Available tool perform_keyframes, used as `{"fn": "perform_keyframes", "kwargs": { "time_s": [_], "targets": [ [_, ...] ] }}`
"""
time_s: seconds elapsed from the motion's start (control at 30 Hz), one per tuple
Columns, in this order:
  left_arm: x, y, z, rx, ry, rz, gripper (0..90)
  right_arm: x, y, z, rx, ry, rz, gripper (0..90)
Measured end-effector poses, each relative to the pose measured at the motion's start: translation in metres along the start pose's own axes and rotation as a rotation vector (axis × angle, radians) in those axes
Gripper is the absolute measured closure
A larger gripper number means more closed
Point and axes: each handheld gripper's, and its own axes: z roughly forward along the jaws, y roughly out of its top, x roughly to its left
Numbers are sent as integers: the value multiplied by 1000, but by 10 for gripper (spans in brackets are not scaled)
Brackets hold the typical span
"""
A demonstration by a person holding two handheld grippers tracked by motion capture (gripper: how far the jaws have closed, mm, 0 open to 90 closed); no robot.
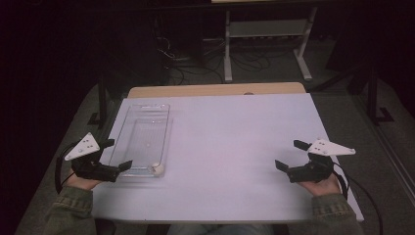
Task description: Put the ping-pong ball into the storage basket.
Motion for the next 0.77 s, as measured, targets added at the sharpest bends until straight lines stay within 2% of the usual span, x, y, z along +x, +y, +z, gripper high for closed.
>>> {"fn": "perform_keyframes", "kwargs": {
  "time_s": [0.3, 0.57, 0.6, 0.77],
  "targets": [
    [1, -16, -3, -35, 21, -26, 0, 1, -1, 0, 2, -3, 1, 0],
    [1, -26, -3, -88, 62, -43, 0, 1, -2, 0, 7, -10, 3, 0],
    [1, -27, -3, -94, 61, -55, 0, 1, -3, -1, 6, -10, 3, 0],
    [2, -28, -2, -107, 64, -56, 0, 0, -3, -1, 7, -12, 4, 0]
  ]
}}
